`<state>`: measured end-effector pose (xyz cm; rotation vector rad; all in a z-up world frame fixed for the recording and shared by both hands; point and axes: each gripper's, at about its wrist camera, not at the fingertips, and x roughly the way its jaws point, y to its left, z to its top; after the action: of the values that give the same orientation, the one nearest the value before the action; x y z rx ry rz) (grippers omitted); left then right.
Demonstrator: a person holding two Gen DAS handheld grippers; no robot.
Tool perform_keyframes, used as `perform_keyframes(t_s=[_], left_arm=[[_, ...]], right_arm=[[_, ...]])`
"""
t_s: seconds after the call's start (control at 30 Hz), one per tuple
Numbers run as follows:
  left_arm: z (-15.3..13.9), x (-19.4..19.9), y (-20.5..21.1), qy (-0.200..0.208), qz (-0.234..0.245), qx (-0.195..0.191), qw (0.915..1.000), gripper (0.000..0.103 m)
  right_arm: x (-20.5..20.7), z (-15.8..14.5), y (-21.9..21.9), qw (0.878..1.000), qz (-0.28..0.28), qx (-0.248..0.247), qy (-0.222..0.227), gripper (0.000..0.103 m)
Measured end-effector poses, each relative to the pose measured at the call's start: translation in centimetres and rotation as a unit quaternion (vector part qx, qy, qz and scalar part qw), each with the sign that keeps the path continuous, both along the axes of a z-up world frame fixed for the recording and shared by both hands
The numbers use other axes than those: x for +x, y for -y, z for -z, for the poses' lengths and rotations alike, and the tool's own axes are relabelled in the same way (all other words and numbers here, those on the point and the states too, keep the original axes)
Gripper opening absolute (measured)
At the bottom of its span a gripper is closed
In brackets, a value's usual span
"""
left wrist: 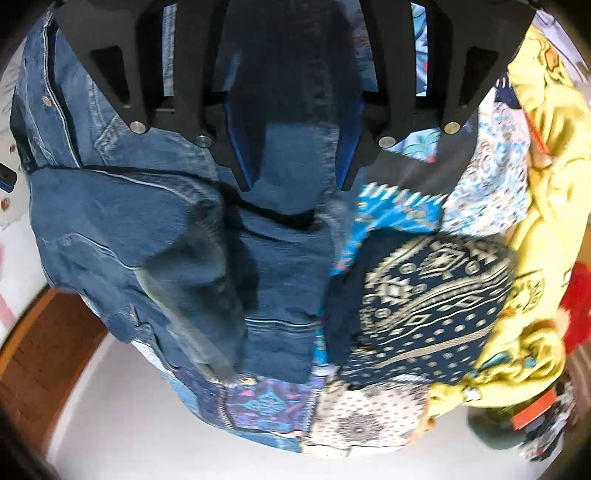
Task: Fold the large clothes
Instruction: 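Grasp the jacket hem with both tools and lift it toward the collar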
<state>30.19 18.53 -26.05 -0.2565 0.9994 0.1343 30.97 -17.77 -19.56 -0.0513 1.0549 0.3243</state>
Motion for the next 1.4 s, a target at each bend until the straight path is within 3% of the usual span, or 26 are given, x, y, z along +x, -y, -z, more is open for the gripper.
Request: perform_keyframes(t_s=[0.1,0.2,0.23,0.33,0.5,0.57,0.73,0.87,1.0,1.2,1.4], left_arm=[[-0.3,-0.6,-0.9,-0.002,-0.005,-0.003,1.0,0.045],[-1.3,-1.4,-0.4,0.002,0.016,0.026,0.9995,0.046],[-1.6,-1.4,0.0,0.002,0.023,0.037,0.9991,0.049],[-2.3,-1.4,0.9,0.007,0.037,0.056,0.9978,0.06],[-3.2,-1.8,1.7,0.007,0.054,0.051,0.9972,0.068],[-3.5,-2.0,1.9,0.004,0.057,0.058,0.9967,0.072],[-4.4,-3.6,1.7,0.0,0.064,0.059,0.9962,0.073],[-4.6,-5.3,1.0,-0.002,0.059,0.058,0.9966,0.084],[-3.8,-6.7,0.0,-0.02,0.051,0.033,0.9979,0.084],[-1.3,-8.9,-0.8,-0.051,0.03,-0.039,0.9975,0.084],[1.0,-10.8,-0.3,-0.065,0.029,-0.126,0.9895,0.084]], right_arm=[[1.2,0.2,-1.5,1.0,-0.008,-0.006,0.004,0.066],[1.8,0.7,-2.3,1.0,-0.01,-0.006,-0.001,0.074],[2.1,1.2,-2.6,1.0,-0.01,-0.004,-0.008,0.079],[2.7,2.9,-2.9,0.999,-0.005,-0.004,-0.04,0.079],[2.5,4.5,-3.0,0.998,-0.007,-0.011,-0.069,0.08],[1.9,4.0,-2.9,0.998,-0.012,-0.014,-0.067,0.08],[-0.3,1.5,-1.2,0.999,-0.003,0.004,-0.048,0.08],[-2.6,-0.2,1.0,0.999,0.013,0.017,-0.03,0.08],[-4.8,-0.8,3.3,0.999,0.032,0.019,-0.024,0.08],[-6.5,0.0,5.4,0.996,0.062,0.039,-0.044,0.081],[-8.2,2.1,6.5,0.989,0.077,0.097,-0.084,0.081]])
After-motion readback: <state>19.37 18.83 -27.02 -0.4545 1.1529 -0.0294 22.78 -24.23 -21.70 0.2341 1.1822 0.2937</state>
